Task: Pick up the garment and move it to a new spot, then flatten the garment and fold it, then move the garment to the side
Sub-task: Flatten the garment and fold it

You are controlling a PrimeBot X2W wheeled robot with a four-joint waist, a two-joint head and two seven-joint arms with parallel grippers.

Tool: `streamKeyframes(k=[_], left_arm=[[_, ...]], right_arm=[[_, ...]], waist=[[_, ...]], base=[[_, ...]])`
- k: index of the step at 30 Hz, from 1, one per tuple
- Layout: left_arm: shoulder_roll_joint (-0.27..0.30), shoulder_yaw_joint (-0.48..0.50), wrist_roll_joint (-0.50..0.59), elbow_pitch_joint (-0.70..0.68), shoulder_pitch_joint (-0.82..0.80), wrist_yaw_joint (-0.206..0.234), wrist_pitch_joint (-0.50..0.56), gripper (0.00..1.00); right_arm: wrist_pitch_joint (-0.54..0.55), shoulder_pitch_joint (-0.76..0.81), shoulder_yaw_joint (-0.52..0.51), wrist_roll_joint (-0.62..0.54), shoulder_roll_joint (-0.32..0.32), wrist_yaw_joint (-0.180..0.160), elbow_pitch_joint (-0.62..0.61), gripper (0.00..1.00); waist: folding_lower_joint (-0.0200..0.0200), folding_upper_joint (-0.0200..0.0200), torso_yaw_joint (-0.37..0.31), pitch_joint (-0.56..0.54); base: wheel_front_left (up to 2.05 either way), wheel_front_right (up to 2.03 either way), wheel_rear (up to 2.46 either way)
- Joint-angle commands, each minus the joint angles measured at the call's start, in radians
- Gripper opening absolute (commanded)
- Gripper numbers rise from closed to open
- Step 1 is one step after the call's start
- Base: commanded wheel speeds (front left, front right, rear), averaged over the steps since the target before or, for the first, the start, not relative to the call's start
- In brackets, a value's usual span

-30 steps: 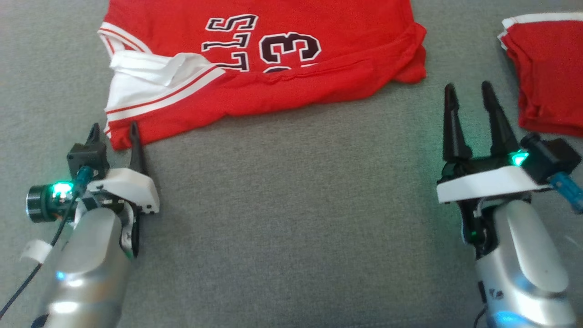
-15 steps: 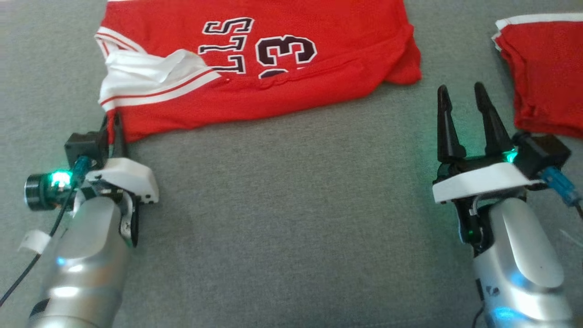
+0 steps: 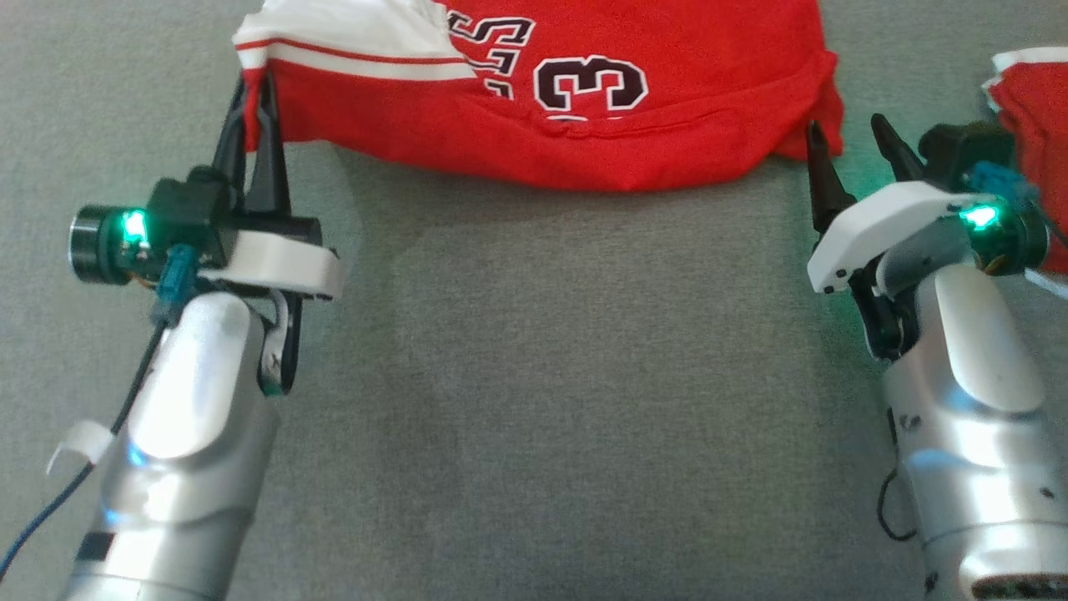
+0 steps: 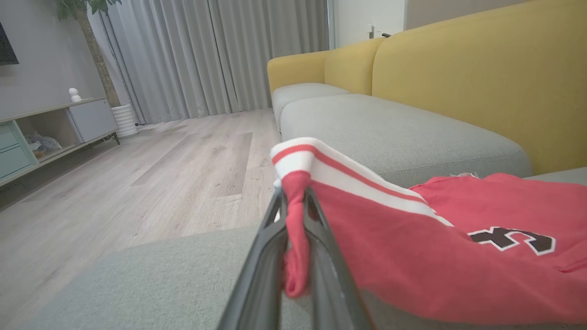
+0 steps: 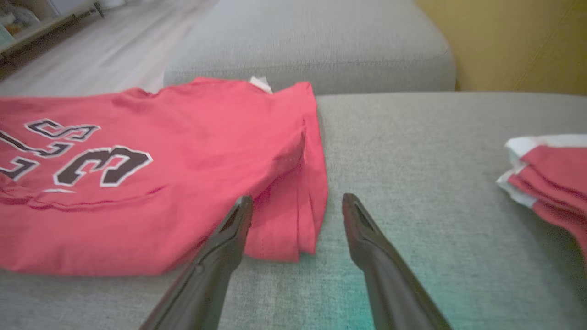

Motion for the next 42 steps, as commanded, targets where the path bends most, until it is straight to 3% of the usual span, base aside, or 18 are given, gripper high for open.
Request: streamKeyframes(k=[1,10,11,12,13,21,28,36,42], left_arm=[[0.025,0.025,0.011,-0.040,0.003,-0.005,-0.009,0.00],[0.006,0.021,0.040,-0.068,0.019,-0.023,-0.009,0.00],[0.005,0.021,0.042,-0.064,0.020,-0.024,-0.009,0.00],[0.006,0.020,0.045,-0.057,0.022,-0.025,-0.009,0.00],[0.006,0.019,0.047,-0.048,0.024,-0.027,-0.009,0.00],[0.031,0.016,0.051,0.050,0.060,-0.041,-0.009,0.00],[0.080,-0.002,0.052,0.128,0.136,-0.063,0.021,0.00],[0.123,-0.021,0.036,0.080,0.257,-0.085,0.118,0.00],[0.136,-0.053,0.017,-0.030,0.359,-0.110,0.233,0.00]], right_arm=[[0.009,-0.037,0.011,-0.017,0.009,-0.001,-0.006,1.00],[0.105,-0.177,-0.040,-0.175,0.009,-0.001,0.260,1.00],[0.119,-0.185,-0.040,-0.187,0.009,-0.001,0.283,0.93],[0.129,-0.192,-0.038,-0.201,0.009,-0.001,0.302,0.37],[0.129,-0.197,-0.040,-0.216,0.009,-0.001,0.313,0.00],[0.021,-0.188,-0.053,-0.185,0.009,-0.001,0.344,0.00],[-0.027,-0.090,-0.037,-0.094,0.009,-0.001,0.319,0.00],[0.064,0.069,0.013,-0.004,0.005,-0.001,0.203,0.00],[0.193,0.239,0.013,0.029,-0.012,-0.001,-0.011,0.00]], waist=[[-0.0001,0.0000,0.009,0.006],[-0.0001,0.0000,0.040,0.024],[-0.0001,0.0000,0.042,0.024],[-0.0001,0.0000,0.045,0.021],[-0.0001,0.0000,0.046,0.018],[-0.0001,0.0000,0.030,-0.046],[-0.0001,0.0000,-0.009,-0.155],[-0.0001,0.0000,-0.030,-0.249],[-0.0001,0.0000,-0.028,-0.279]], base=[[0.00,0.00,0.00],[0.00,0.00,0.00],[0.00,0.00,0.00],[0.00,0.00,0.00],[0.00,0.00,0.00],[0.00,0.00,0.00],[0.00,0.00,0.00],[0.00,0.00,0.00],[0.00,0.00,0.00]])
